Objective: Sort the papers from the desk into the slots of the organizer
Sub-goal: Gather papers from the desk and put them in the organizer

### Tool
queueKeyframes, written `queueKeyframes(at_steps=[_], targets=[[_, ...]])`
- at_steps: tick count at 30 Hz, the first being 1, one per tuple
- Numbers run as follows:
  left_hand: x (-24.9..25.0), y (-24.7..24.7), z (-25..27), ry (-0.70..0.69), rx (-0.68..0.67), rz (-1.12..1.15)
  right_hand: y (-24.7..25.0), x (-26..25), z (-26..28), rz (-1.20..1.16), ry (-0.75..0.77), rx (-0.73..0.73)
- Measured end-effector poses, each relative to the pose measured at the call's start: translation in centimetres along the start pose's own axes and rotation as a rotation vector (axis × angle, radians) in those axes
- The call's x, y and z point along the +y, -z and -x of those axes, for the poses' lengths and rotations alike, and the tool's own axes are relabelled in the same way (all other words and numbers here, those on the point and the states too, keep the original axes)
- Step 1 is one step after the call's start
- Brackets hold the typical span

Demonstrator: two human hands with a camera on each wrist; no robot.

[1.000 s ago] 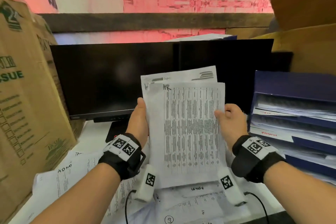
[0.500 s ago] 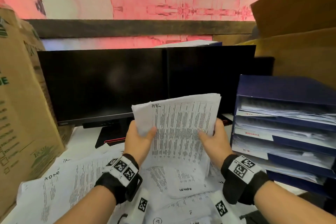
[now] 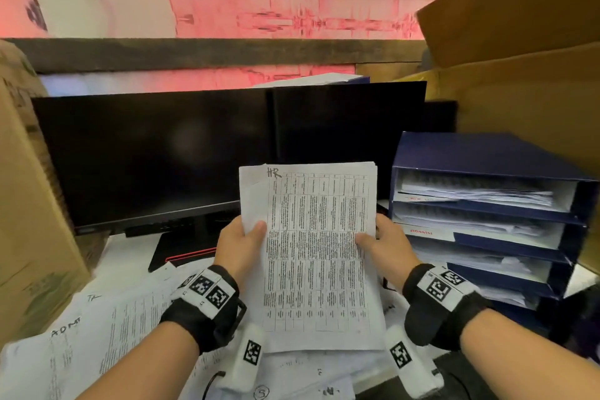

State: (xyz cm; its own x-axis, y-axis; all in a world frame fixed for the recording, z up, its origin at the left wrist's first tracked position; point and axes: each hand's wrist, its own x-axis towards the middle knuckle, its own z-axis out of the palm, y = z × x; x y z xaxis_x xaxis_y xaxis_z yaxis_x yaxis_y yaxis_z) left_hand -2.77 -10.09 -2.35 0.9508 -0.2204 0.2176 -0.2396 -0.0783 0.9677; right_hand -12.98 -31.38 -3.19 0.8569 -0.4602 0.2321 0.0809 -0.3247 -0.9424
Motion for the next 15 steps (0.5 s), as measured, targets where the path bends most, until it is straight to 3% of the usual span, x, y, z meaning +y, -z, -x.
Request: queueKeyframes(at_steps=[5,9,15], targets=[[0.2,-2.5,1.1,0.095,-0.166,-0.029,3.6,1.4,0.7,-0.061,-0.238,-0.045],[0.4,-5.4,2.1,0.137,-0.322,-0.115,6.9,2.5,1.7,-0.128,-0.44,0.028],[0.6,-9.4,3.8,0.198,-0.566,-0.333,12.5,3.7,4.9,-0.109,-0.579,0.017]])
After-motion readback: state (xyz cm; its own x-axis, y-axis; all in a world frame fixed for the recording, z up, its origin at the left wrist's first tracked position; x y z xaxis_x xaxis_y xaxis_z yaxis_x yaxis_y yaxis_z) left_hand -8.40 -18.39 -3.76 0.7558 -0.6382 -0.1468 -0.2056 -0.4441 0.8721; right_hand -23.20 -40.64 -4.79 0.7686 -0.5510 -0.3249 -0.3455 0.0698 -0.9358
